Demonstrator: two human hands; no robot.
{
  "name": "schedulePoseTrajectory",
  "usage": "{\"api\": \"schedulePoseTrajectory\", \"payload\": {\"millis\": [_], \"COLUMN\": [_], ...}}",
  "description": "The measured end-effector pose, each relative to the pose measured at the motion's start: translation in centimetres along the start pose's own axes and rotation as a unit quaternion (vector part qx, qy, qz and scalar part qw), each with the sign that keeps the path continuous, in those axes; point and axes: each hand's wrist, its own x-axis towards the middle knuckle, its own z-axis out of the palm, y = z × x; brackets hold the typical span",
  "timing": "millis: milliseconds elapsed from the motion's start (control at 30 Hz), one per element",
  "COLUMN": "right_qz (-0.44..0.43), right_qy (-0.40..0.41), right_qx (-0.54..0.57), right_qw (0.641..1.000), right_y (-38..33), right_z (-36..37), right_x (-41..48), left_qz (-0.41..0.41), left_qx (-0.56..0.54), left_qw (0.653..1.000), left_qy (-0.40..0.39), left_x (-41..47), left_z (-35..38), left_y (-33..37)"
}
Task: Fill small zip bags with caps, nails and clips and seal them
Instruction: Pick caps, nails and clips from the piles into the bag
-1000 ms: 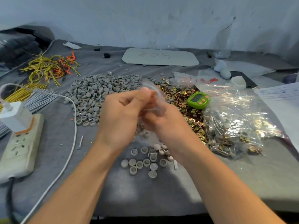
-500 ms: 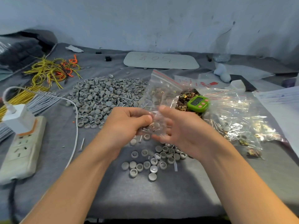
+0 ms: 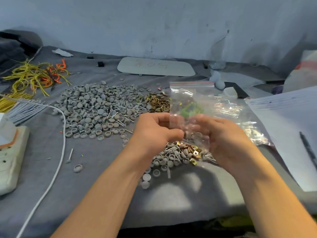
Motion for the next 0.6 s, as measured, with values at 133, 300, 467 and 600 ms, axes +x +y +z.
{"api": "schedulePoseTrajectory", "payload": {"millis": [133, 300, 467, 600], "right_qz": [-0.082, -0.074, -0.070, -0.058], "right_qy": [0.225, 0.301, 0.317, 0.335], "right_qx": [-0.111, -0.355, -0.386, -0.429], "right_qw": [0.964, 0.882, 0.863, 0.837], "right_y": [0.4, 1.4, 0.9, 0.6], "right_z": [-2.7, -5.9, -7.3, -7.6], "right_x": [-0.4, -1.4, -1.5, -1.6], "left_qz": [-0.009, 0.069, 0.090, 0.209], "left_qx": [0.022, 0.259, 0.340, 0.395], "left_qw": [0.999, 0.963, 0.935, 0.892], "left_qy": [0.028, 0.028, 0.031, 0.060], "left_x": [0.4, 0.5, 0.8, 0.3], "left_z": [4.7, 9.0, 10.3, 11.7], "left_y": [-1.0, -2.7, -3.0, -3.7]}}
